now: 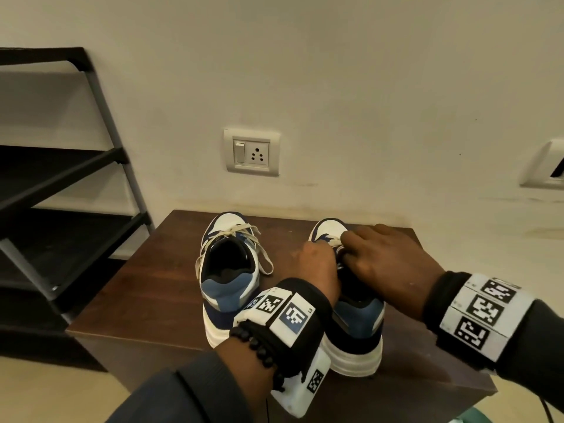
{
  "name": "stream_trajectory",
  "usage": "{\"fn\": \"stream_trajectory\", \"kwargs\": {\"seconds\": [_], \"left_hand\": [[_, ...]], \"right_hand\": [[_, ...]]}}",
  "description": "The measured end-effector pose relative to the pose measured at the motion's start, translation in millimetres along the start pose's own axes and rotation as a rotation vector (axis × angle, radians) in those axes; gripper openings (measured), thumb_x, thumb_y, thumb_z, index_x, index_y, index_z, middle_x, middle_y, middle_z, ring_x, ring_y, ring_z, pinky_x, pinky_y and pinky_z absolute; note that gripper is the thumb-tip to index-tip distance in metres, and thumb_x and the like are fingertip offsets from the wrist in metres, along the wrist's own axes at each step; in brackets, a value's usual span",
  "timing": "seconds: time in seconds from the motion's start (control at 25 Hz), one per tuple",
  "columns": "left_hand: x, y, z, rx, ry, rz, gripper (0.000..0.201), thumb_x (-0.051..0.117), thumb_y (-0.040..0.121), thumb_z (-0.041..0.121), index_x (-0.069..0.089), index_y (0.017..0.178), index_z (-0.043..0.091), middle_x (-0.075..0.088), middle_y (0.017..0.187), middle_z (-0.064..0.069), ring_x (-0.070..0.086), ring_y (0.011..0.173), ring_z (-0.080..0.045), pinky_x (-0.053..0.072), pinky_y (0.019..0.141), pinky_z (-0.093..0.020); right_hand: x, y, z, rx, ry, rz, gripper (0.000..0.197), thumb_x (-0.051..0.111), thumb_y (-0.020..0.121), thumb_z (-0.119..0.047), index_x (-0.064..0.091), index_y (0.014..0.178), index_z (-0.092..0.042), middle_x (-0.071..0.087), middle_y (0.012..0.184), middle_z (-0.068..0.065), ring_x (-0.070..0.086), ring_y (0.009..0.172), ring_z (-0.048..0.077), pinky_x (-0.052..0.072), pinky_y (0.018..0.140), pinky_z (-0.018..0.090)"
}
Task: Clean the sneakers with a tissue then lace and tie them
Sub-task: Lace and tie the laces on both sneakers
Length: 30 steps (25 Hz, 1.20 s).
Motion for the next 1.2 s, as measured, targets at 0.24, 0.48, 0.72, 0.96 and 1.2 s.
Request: {"fn": "stream_trajectory", "kwargs": {"seconds": [0.24, 0.48, 0.72, 0.96, 1.2], "left_hand": [[2.2, 7.8, 8.2, 0.105, 0.125, 0.017, 0.025, 0.042, 0.095, 0.005, 0.057, 0.115, 0.003, 0.058, 0.117, -0.017, 0.057, 0.109, -0.034, 0.046, 0.084, -0.036], [10.9, 19.8, 7.6, 0.179, 0.219, -0.084, 0.025, 0.047, 0.095, 0.009, 0.057, 0.118, 0.004, 0.058, 0.118, -0.016, 0.058, 0.108, -0.033, 0.045, 0.085, -0.035], [-5.2, 15.6, 17.9, 0.196, 0.122, 0.068, 0.046, 0.063, 0.087, 0.02, 0.04, 0.126, 0.013, 0.046, 0.123, -0.007, 0.052, 0.113, -0.028, 0.043, 0.079, -0.037], [-11.6, 8.5, 47.8, 0.607, 0.219, 0.177, 0.051, 0.076, 0.068, 0.036, 0.053, 0.109, 0.018, 0.052, 0.103, -0.004, 0.053, 0.09, -0.02, 0.042, 0.06, -0.03], [-7.4, 11.2, 51.7, 0.738, 0.241, 0.198, 0.032, 0.065, 0.077, 0.03, 0.061, 0.099, 0.008, 0.062, 0.09, -0.011, 0.057, 0.088, -0.029, 0.044, 0.061, -0.033]], "right_hand": [[13.4, -0.8, 13.2, 0.154, 0.433, 0.059, 0.021, 0.07, 0.071, -0.003, 0.068, 0.09, -0.011, 0.057, 0.09, 0.008, 0.059, 0.067, 0.027, 0.046, 0.05, 0.029], [34.8, 17.6, 53.9, 0.319, 0.727, -0.186, 0.013, 0.066, 0.085, -0.016, 0.072, 0.095, -0.022, 0.06, 0.096, -0.002, 0.058, 0.092, 0.017, 0.045, 0.081, 0.03], [37.1, -4.9, 52.0, 0.387, 0.991, -0.241, 0.032, 0.079, 0.073, -0.032, 0.057, 0.095, -0.034, 0.054, 0.1, -0.003, 0.056, 0.095, 0.013, 0.05, 0.084, 0.032], [49.4, -29.6, 48.6, 0.459, 1.181, -0.215, 0.061, 0.082, 0.07, -0.029, 0.045, 0.116, -0.014, 0.054, 0.115, 0.001, 0.055, 0.107, 0.017, 0.051, 0.09, 0.039], [65.1, -46.3, 55.5, 0.61, 1.335, -0.373, 0.043, 0.078, 0.072, -0.023, 0.056, 0.108, -0.012, 0.066, 0.104, 0.011, 0.064, 0.098, 0.029, 0.051, 0.09, 0.049]]}}
Point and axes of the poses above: each hand's wrist, its own y-axis towards the middle knuckle, its own x-axis out of the palm, z = x × y, the point moved 6 cm from there along y, towards the middle knuckle
